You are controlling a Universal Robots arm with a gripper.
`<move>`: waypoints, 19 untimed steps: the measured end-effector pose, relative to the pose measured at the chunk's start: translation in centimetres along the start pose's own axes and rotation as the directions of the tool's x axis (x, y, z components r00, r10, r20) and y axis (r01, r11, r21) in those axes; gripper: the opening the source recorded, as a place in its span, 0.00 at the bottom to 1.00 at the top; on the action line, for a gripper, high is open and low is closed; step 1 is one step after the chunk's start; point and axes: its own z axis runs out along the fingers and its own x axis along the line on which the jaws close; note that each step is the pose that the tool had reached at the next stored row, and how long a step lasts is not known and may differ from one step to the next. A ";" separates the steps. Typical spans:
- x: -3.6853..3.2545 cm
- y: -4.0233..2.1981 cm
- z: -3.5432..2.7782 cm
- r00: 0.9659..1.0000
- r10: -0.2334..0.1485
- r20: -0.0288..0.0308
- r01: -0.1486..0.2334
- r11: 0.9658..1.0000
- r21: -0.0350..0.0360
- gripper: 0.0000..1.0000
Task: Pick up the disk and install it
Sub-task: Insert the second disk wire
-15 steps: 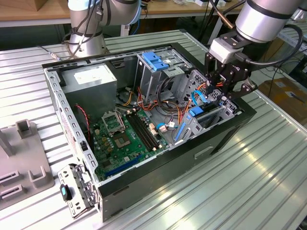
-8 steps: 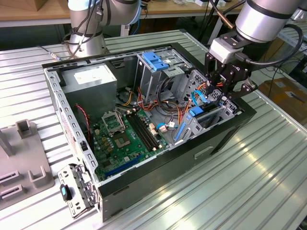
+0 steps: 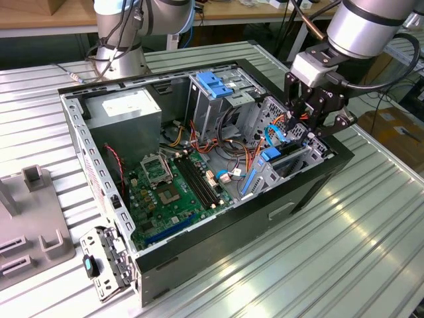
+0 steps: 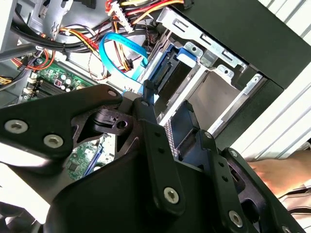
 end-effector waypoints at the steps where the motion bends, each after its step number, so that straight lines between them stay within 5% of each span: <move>1: 0.00 -0.07 0.00 1.000 0.000 0.000 0.000 1.000 0.000 0.42; 12: 0.04 -1.24 0.08 1.000 0.000 0.000 0.000 1.000 0.000 0.42; 19: 0.09 -2.95 0.19 1.000 0.000 0.000 0.000 1.000 0.000 0.42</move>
